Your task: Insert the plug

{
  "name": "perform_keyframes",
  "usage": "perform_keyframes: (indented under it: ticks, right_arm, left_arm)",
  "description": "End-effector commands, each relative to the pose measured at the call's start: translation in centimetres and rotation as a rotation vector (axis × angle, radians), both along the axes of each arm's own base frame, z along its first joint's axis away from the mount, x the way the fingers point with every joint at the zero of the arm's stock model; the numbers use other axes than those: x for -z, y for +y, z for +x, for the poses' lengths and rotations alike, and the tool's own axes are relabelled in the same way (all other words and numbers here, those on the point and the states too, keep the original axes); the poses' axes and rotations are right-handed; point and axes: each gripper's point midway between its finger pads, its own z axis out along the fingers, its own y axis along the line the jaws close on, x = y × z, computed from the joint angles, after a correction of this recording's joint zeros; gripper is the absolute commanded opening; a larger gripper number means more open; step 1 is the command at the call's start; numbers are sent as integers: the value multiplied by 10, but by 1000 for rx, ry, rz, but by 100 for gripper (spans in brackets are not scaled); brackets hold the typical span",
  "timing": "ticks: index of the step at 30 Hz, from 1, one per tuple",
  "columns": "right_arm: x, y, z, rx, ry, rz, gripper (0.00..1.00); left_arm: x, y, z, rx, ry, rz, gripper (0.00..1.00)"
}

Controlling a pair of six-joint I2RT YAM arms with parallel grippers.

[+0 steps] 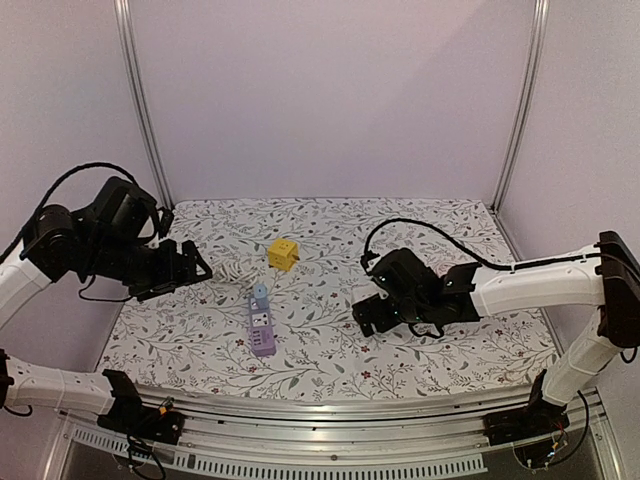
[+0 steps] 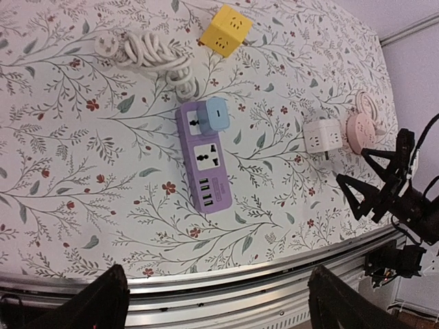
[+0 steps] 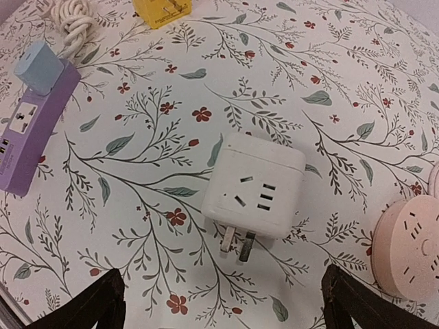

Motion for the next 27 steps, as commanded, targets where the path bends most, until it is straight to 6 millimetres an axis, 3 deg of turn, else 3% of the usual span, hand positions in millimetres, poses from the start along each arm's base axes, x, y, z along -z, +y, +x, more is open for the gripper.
perform_keyframes:
  ticks: [1, 8, 12, 22, 27]
  right_arm:
    - [-8, 7, 6, 12, 43, 47, 99]
    - [-9, 0, 17, 68, 57, -13, 99]
    - [3, 4, 23, 76, 105, -30, 99]
    - [45, -15, 38, 211, 243, -86, 99]
    - [55, -8, 38, 195, 276, -79, 99]
  left_arm:
    - [-12, -3, 10, 22, -56, 32, 90]
    - [-9, -3, 17, 31, -58, 67, 91]
    - [-5, -8, 20, 58, -36, 82, 90]
    - [-4, -17, 29, 80, -18, 87, 90]
    - [1, -22, 33, 98, 1, 87, 89]
